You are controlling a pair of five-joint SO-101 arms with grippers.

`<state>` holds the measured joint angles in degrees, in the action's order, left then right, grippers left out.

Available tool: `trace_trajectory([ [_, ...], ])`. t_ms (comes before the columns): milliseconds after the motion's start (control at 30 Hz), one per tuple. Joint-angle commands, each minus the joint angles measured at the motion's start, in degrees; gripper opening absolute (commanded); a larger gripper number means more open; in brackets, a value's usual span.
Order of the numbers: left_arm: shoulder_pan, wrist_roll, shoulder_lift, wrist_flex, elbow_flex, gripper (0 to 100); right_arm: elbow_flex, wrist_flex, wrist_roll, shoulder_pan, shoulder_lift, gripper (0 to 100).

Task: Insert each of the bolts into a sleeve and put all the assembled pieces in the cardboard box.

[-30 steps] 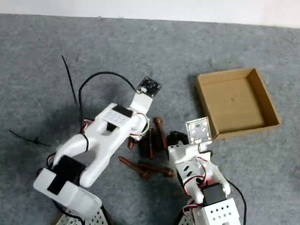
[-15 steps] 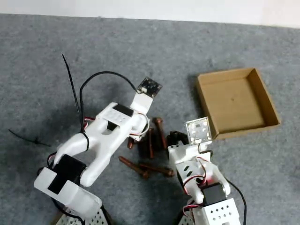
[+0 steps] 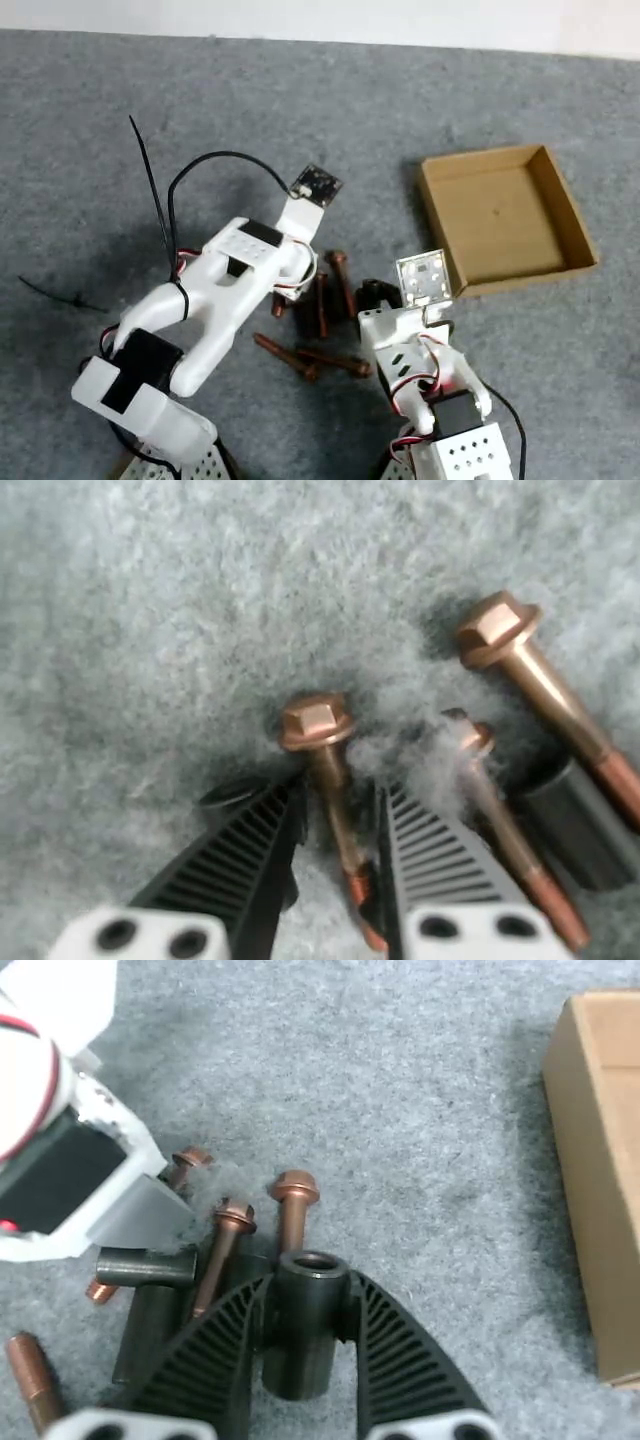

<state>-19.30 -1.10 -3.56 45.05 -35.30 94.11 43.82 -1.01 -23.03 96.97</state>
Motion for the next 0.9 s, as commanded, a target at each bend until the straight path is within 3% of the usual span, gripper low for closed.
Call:
trace_trajectory([
  [0,0.8,0.3,-0.6,1.1,1.0,11,-0.5,-0.7,0.6,0.7,1.0,0.5],
  [133,0.7,0.3,-0.6,1.1,1.1,0,-0.5,-0.7,0.6,0.7,1.1,0.5],
  [633,2.5,0.4,0.6,0.7,4.9,1,-0.5,-0.7,0.6,0.7,1.3,0.5],
  [733,1.0,0.4,5.4,0.4,1.0,0,-0.5,-0.7,0.6,0.7,1.3,0.5],
  [867,0.1,5.6,15.6,-6.8,-8.5,0,-0.5,-0.7,0.6,0.7,1.3,0.5],
])
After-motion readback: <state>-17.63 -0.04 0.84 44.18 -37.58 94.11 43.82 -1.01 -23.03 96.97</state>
